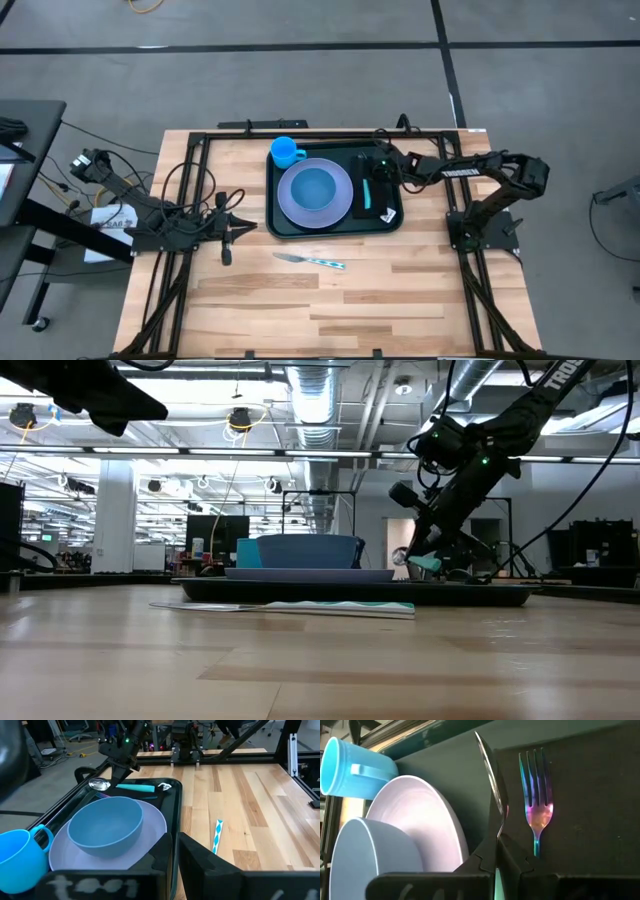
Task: Set up tray
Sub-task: Put the blue spoon on the black napkin
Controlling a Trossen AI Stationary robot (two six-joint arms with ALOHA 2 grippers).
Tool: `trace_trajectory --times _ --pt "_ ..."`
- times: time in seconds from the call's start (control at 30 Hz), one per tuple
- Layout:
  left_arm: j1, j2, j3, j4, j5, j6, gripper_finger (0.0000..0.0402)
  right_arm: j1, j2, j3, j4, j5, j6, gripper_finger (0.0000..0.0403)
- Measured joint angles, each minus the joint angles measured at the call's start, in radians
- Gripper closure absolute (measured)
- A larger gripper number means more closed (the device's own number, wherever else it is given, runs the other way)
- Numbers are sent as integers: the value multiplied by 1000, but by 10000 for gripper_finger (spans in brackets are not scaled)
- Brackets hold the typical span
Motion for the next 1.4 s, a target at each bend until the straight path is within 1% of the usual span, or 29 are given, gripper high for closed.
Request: trace_trajectory --times 0.17,0.3,0.43,0.53,1.13,1.4 --pt "0 0 0 1 0 0 387 11 31 0 14 10 0 403" --pt "0 0 0 1 0 0 387 21 92 1 94 3 10 403" --pt "0 0 0 1 3 0 387 15 133 0 165 -32 10 403" --pt "0 0 0 1 8 0 387 9 150 0 160 -45 16 403" --pt "0 0 0 2 8 8 387 19 148 0 146 -39 26 402" --pt "0 0 0 2 8 8 387 19 148 0 146 -39 26 387"
